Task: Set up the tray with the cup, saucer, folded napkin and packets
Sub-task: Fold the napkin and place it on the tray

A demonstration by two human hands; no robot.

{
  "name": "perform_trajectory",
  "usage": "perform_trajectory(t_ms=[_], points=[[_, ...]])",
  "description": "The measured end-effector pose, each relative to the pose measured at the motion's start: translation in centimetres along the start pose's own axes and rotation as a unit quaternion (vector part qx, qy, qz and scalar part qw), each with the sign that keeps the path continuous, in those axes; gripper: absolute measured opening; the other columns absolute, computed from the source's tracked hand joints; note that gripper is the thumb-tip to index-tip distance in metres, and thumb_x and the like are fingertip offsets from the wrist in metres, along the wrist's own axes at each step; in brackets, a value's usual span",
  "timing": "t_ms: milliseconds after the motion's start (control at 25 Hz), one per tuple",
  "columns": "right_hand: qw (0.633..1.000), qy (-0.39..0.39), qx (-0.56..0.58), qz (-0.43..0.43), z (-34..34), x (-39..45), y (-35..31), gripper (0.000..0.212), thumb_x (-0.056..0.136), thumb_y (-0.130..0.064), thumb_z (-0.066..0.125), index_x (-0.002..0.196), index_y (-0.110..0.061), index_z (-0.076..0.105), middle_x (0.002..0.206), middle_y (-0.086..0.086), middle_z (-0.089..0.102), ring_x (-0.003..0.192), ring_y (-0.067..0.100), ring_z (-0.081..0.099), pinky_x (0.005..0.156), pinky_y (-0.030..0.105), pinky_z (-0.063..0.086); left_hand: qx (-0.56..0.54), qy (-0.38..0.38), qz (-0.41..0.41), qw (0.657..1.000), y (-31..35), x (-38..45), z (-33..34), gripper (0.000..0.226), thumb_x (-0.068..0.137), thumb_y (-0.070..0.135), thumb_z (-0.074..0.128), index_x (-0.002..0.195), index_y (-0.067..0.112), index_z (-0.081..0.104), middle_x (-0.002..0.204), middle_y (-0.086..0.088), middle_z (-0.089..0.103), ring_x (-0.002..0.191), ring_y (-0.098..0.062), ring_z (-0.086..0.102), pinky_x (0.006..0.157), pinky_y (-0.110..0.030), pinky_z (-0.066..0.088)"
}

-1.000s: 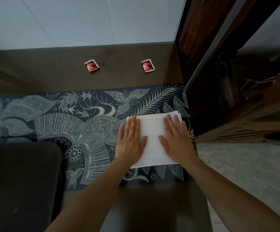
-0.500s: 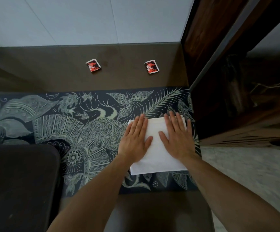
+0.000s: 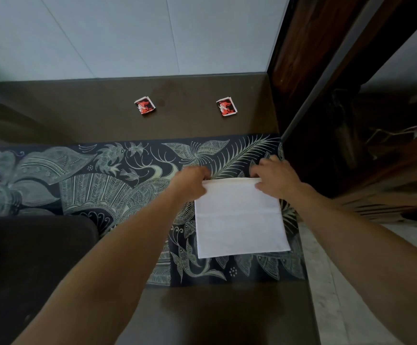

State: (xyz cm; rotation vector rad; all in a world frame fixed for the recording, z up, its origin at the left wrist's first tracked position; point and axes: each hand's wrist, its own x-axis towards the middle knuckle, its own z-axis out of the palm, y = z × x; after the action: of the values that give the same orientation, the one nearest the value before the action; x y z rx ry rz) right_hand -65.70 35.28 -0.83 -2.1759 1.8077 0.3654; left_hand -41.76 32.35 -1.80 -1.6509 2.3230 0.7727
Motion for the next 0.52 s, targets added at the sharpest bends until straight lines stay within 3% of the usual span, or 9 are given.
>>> perform_trajectory(t_ms=[160,360,520], points=[[0.997,0.034,0.065,0.012,-0.2,-2.1,-0.3,0.024,0.091,-0.022,0.057,0.115,-0.021,0.061,0.11,0.003,0.058,0.099,0.022,0.057,0.078,0.032,0.041,-0.025,0.015,-0.008,1.0,-0.1,-1.9,-0.6,0.029,0.087,0.016,0.064,0.115,0.018,0.064,0.113,-0.002,0.067,0.104,-0.023,0.06,0.095,-0.045,0.051],[0.986,0.138,0.093,-0.029,0.2,-7.9,-0.3,0.025,0.092,-0.015,0.057,0.115,-0.022,0.064,0.106,0.0,0.062,0.099,0.021,0.058,0.08,0.037,0.044,-0.036,0.122,0.051,0.991,0.0,-7.4,0.1,0.021,0.09,0.025,0.062,0.11,0.022,0.062,0.11,0.003,0.06,0.107,-0.018,0.051,0.092,-0.041,0.048],[0.981,0.173,0.075,-0.05,1.9,-12.5,-0.8,0.031,0.09,-0.013,0.06,0.117,-0.027,0.067,0.109,-0.006,0.067,0.096,0.02,0.057,0.075,0.034,0.037,-0.006,0.196,0.108,0.975,0.3,-12.0,2.7,0.016,0.085,0.02,0.066,0.1,0.022,0.064,0.099,0.004,0.063,0.096,-0.021,0.053,0.084,-0.041,0.049]])
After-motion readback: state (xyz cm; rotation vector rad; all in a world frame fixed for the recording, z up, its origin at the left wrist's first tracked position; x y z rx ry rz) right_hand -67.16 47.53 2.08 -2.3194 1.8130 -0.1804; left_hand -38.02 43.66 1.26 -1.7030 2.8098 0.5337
